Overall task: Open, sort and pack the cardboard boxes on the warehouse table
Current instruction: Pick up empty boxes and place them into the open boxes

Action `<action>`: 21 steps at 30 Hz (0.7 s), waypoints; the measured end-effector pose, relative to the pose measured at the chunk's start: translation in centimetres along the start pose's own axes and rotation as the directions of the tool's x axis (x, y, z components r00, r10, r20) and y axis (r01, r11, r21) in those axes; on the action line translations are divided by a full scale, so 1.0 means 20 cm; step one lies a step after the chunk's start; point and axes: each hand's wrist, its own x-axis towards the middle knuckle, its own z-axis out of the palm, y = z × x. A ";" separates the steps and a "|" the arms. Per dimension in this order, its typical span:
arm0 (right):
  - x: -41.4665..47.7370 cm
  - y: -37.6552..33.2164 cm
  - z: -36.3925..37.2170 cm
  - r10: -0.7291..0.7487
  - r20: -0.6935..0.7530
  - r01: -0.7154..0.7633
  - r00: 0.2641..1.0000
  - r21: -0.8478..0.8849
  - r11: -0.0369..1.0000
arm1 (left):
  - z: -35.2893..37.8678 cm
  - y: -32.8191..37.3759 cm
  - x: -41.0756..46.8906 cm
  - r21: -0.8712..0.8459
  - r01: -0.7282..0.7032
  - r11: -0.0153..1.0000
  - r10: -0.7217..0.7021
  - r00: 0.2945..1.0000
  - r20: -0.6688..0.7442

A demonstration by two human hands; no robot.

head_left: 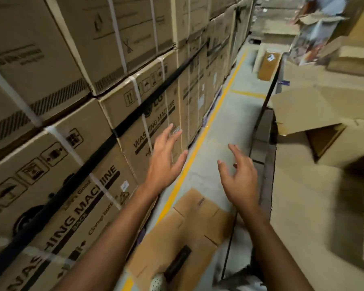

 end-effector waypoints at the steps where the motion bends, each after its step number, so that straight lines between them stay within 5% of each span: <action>1: 0.04 -0.02 0.03 0.017 -0.028 -0.017 0.999 -0.019 1.000 | 0.00 -0.04 0.07 -0.021 -0.017 1.000 0.017 1.000 0.020; 13: 0.45 0.01 -0.03 0.080 -0.331 -0.156 0.940 -0.207 0.966 | 0.37 -0.23 0.87 -0.236 -0.229 0.944 0.266 0.954 0.137; 21: 0.89 0.33 -0.25 0.099 -0.547 -0.288 0.831 -0.273 0.918 | 0.94 0.03 1.41 -0.378 -0.375 0.846 0.482 0.841 0.244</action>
